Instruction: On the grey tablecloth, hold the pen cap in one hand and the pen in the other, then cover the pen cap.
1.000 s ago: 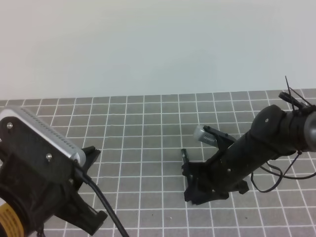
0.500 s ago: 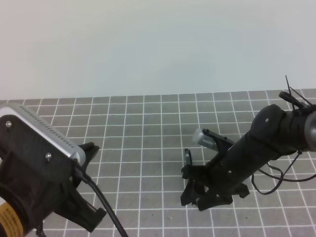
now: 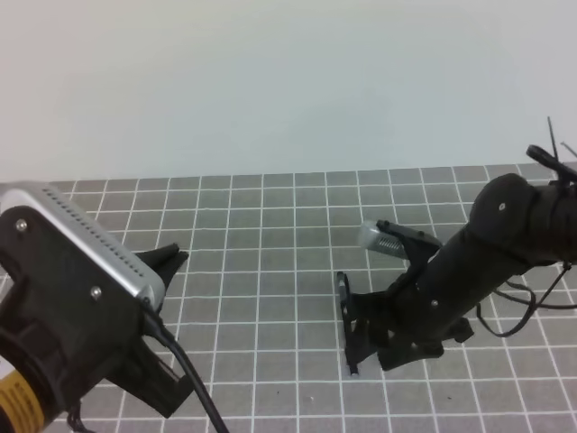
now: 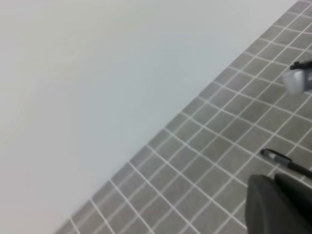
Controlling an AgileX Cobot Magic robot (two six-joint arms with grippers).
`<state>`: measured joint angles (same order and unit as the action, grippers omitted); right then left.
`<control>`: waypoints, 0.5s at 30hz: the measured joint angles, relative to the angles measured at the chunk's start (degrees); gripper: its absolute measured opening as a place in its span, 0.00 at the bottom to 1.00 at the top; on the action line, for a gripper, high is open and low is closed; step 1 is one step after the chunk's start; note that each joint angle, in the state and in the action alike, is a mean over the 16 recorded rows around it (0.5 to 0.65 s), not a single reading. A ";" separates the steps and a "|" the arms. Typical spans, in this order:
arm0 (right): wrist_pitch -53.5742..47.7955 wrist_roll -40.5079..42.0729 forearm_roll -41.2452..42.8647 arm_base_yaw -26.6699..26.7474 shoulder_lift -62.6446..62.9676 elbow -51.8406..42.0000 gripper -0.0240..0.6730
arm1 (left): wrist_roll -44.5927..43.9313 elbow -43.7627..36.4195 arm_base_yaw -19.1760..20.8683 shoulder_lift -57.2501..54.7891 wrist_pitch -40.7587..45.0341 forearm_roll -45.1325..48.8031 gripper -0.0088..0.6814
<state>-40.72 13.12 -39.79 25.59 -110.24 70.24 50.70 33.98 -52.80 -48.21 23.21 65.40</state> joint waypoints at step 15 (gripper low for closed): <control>-1.55 -0.11 14.26 0.00 9.86 0.00 0.44 | 1.37 -1.86 0.00 0.02 4.48 4.32 0.01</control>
<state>-42.27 13.01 -25.53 25.59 -100.38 70.24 52.07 32.12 -52.80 -48.20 27.70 69.72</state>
